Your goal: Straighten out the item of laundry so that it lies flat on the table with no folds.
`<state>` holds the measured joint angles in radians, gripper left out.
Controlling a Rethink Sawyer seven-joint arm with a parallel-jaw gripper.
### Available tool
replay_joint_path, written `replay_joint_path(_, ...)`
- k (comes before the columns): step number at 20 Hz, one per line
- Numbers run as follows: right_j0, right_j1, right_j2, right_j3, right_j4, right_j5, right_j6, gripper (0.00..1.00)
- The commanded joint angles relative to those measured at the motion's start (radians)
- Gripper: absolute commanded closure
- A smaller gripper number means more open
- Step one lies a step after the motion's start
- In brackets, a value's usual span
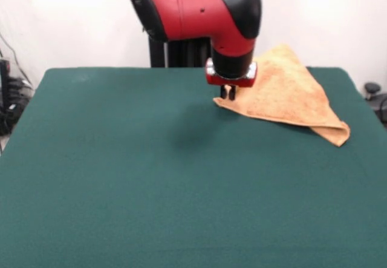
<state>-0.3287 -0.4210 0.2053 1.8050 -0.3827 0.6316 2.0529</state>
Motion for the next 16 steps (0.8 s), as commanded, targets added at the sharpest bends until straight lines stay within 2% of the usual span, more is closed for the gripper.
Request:
replay_joint_path(1,-0.056,0.113,0.151,-0.276,-0.114,-0.046,-0.289,1.0)
replay_joint_path(13,-0.089,0.128,0.24,-0.387,-0.203,0.199,-0.342,1.0)
replay_joint_path(16,-0.106,0.135,0.265,-0.402,-0.223,0.225,-0.354,1.0)
